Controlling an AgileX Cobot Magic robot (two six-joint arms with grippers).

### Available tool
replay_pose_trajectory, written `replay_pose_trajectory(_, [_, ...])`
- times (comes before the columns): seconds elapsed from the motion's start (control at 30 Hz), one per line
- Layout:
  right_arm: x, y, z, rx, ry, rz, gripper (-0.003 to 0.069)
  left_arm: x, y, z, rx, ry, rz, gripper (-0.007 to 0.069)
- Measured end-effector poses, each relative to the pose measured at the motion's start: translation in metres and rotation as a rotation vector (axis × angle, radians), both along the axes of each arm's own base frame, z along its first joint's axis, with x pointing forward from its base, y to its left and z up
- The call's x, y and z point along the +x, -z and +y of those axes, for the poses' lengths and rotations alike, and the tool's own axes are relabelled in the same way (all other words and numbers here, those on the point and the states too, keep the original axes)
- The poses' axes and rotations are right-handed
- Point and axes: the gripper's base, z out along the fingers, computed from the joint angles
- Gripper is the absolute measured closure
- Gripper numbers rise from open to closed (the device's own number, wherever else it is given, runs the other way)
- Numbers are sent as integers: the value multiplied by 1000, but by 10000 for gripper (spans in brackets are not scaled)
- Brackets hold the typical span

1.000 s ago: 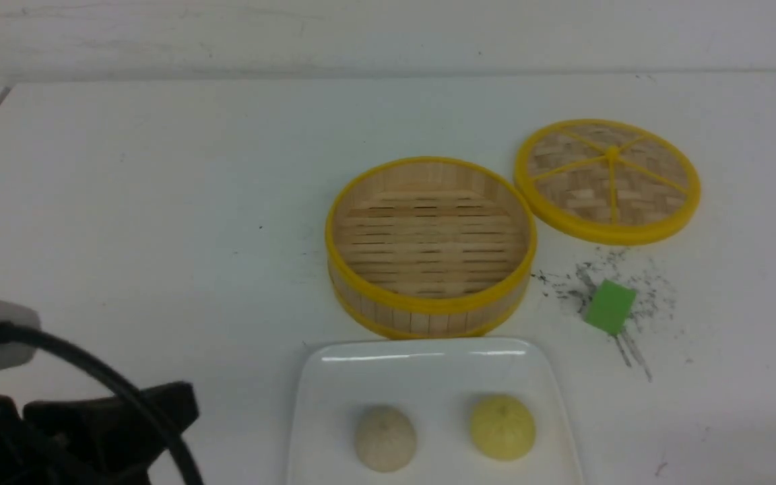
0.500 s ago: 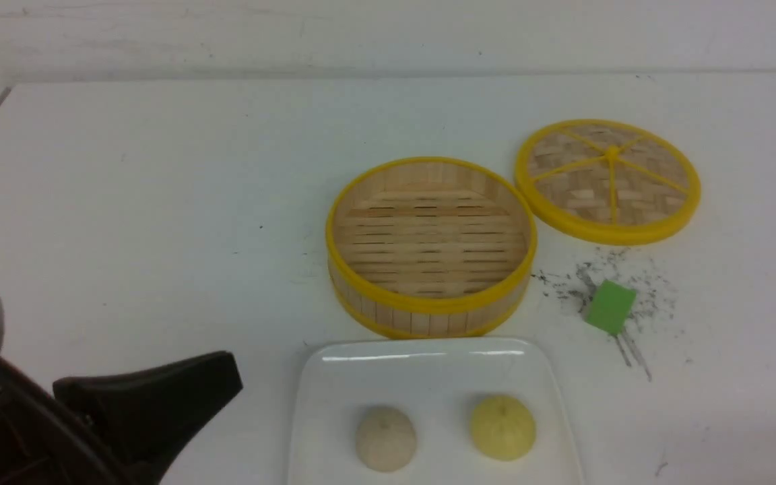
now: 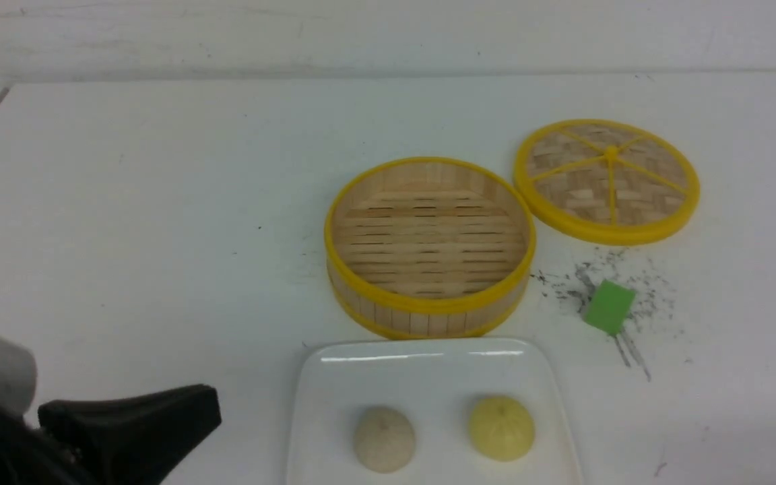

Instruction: Put the steamed buns into the plate on the white tablecloth.

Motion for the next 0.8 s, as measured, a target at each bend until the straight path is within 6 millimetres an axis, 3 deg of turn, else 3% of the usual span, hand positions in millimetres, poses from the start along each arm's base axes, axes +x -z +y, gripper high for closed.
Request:
replay_pose_trajectory(0.13, [0, 0, 0, 1, 0, 0, 545, -3, 1, 14, 46, -39, -136, 589])
replay_pose_trajectory(0.27, [0, 0, 0, 1, 0, 0, 541, -3, 21, 33, 96, -211, -235, 585])
replay_pose_trajectory(0.6, [0, 0, 0, 1, 0, 0, 531, -5, 102, 66, 226, -628, -168, 572])
replay_pose_trajectory(0.8, [0, 0, 0, 1, 0, 0, 524, -11, 112, 71, 222, -689, -198, 571])
